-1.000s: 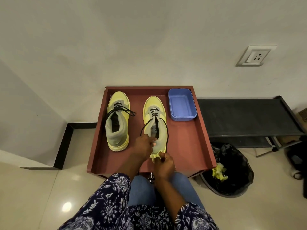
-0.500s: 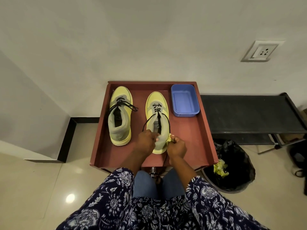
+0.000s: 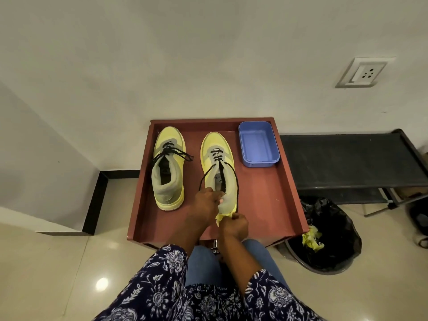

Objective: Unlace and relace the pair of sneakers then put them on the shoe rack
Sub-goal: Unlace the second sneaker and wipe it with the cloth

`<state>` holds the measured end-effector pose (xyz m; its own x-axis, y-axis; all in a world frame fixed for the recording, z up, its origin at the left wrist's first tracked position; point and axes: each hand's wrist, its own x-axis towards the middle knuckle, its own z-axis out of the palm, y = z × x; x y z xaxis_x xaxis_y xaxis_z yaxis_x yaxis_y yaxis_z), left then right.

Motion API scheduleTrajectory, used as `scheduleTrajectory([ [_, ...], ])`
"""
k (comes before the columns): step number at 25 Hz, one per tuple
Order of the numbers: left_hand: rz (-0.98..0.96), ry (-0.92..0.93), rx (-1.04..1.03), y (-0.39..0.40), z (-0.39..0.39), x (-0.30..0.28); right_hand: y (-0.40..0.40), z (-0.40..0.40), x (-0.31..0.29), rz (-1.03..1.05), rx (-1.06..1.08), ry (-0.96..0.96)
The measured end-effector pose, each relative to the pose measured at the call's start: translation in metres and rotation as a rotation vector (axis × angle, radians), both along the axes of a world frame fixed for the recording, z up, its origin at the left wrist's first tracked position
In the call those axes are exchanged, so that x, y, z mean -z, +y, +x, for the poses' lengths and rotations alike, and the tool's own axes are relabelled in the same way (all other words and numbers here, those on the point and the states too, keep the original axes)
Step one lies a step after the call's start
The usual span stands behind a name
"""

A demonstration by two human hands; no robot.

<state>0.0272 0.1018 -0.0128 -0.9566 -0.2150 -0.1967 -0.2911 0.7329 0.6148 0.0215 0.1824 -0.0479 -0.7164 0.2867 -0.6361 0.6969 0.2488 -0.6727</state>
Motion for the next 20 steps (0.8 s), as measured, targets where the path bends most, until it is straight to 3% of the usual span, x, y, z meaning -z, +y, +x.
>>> scheduleTrajectory([
  [11,-0.017,0.021,0.014,-0.003,-0.004,0.009,0.012,-0.070,-0.008,-0.142,-0.138,0.109],
  [17,-0.013,0.043,-0.051,0.004,-0.003,0.005,0.017,-0.029,-0.006,-0.054,-0.192,0.299],
  [20,-0.054,0.072,-0.085,0.012,0.001,0.006,0.014,-0.006,-0.006,0.000,-0.167,0.306],
])
